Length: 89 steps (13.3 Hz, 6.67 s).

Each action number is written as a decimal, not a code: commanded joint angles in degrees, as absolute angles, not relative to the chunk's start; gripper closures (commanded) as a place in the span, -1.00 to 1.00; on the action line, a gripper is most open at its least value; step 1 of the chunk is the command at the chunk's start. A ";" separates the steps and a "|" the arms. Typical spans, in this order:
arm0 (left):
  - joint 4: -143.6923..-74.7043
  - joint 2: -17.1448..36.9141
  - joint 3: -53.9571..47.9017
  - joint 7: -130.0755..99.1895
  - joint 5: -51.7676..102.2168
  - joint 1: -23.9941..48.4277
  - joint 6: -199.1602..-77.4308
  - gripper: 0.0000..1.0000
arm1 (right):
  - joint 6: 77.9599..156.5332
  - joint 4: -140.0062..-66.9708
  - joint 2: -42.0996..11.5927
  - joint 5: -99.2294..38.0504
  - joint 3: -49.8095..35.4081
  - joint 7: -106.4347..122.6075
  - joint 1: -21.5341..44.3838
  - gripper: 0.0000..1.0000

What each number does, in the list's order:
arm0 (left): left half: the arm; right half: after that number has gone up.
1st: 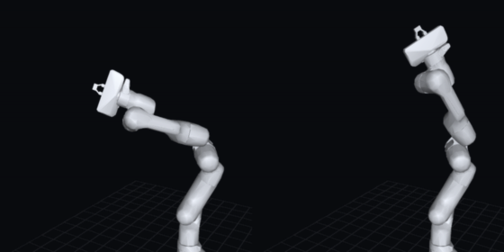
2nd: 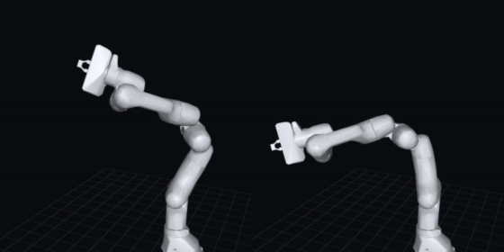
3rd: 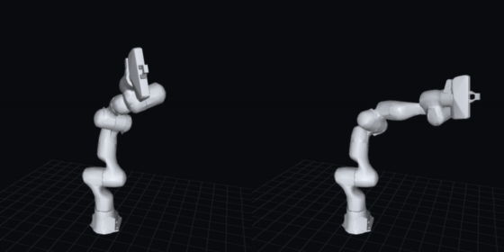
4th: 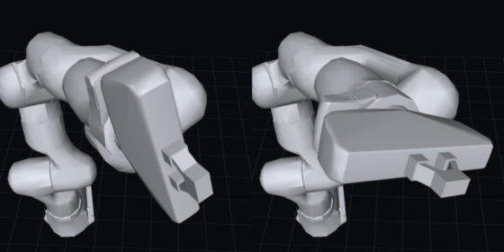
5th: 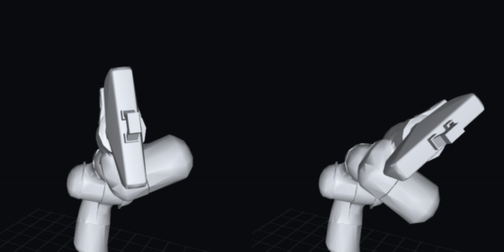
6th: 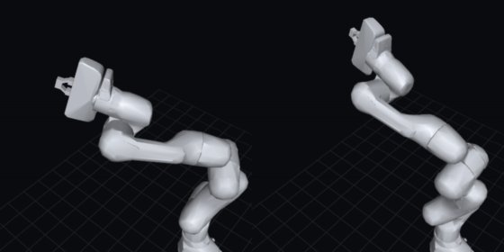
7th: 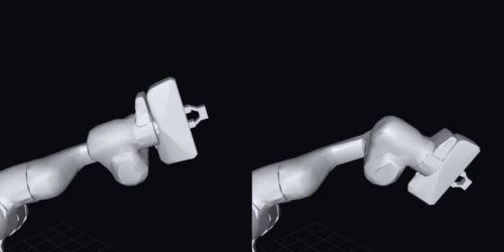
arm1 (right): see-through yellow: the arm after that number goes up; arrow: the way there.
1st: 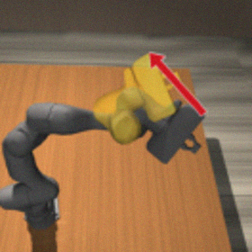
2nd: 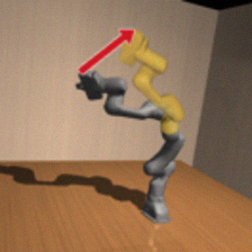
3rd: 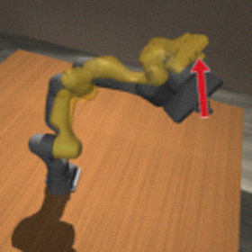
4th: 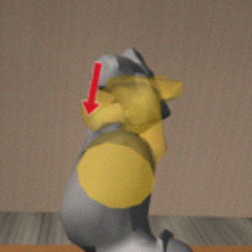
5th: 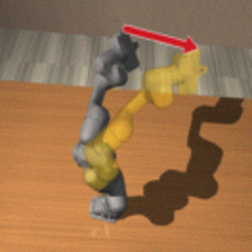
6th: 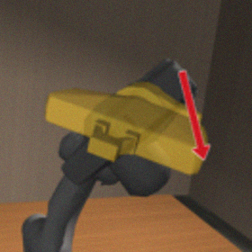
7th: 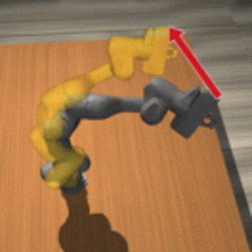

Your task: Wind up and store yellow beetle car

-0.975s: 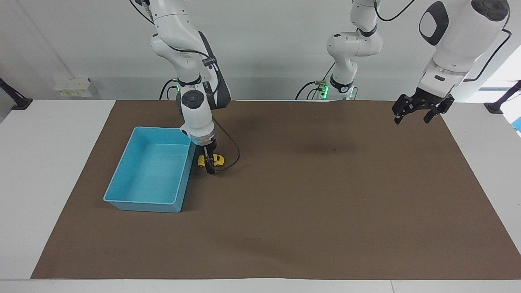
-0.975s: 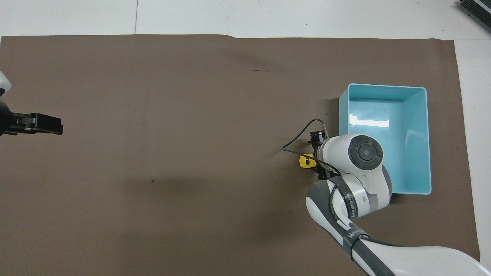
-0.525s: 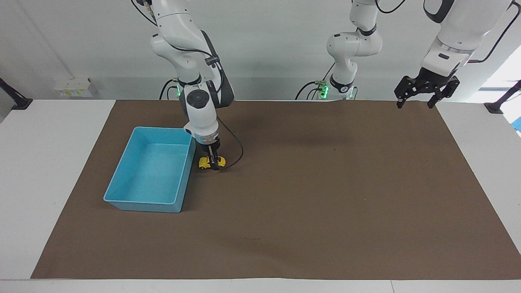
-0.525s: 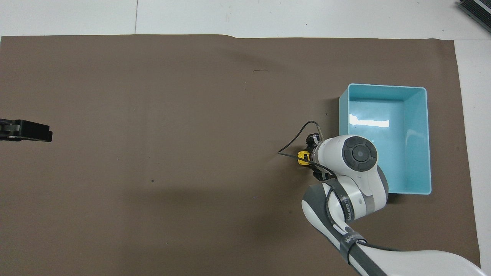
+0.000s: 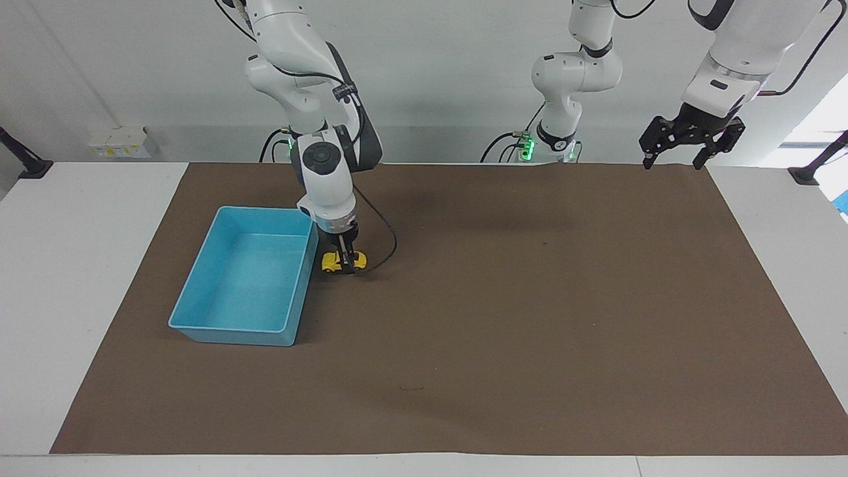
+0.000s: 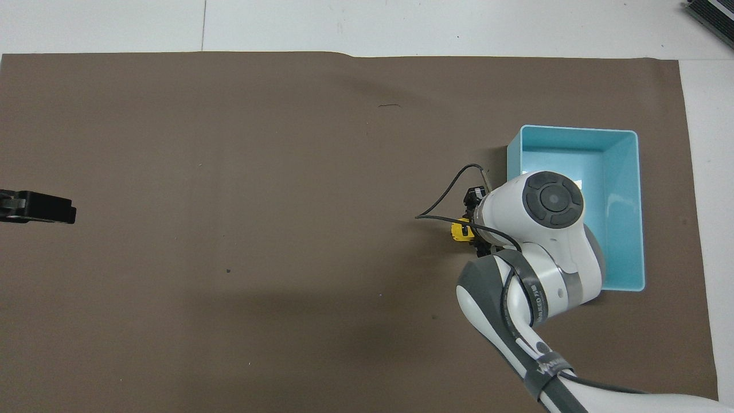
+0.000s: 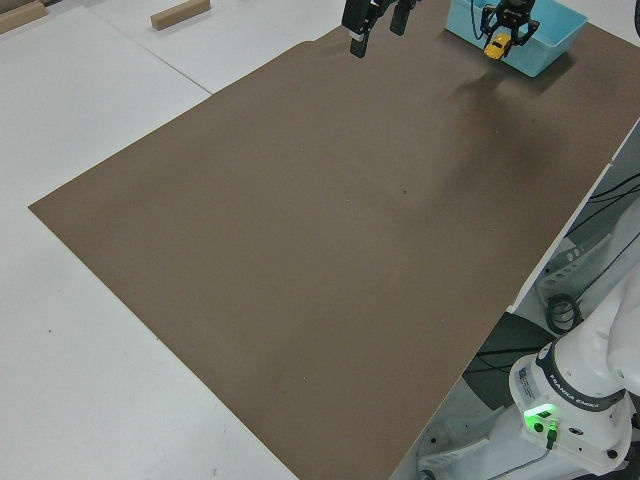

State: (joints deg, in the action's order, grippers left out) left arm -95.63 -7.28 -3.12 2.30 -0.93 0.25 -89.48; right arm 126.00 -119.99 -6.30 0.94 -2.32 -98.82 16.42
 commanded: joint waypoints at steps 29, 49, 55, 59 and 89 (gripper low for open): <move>-93.43 -8.79 -3.08 2.55 2.81 -0.53 -86.13 -1.00 | 119.26 -122.61 -0.26 4.38 -2.11 -9.68 -4.74 1.00; -93.43 -8.79 -3.08 2.55 2.81 -0.44 -86.13 -1.00 | 137.80 -133.94 -3.95 5.10 -2.29 6.24 -6.42 1.00; -93.43 -8.79 -3.08 2.46 2.81 -0.53 -86.13 -1.00 | 135.02 -129.92 -5.89 5.01 -2.37 7.47 -5.63 -1.00; -93.43 -8.79 -3.08 2.55 2.81 -0.53 -86.13 -1.00 | 125.17 -121.92 -5.28 4.57 -2.29 6.95 -6.06 -1.00; -93.43 -8.79 -3.08 2.55 2.81 -0.44 -86.13 -1.00 | 85.34 -88.95 -1.14 0.44 -4.22 -6.41 -4.66 -1.00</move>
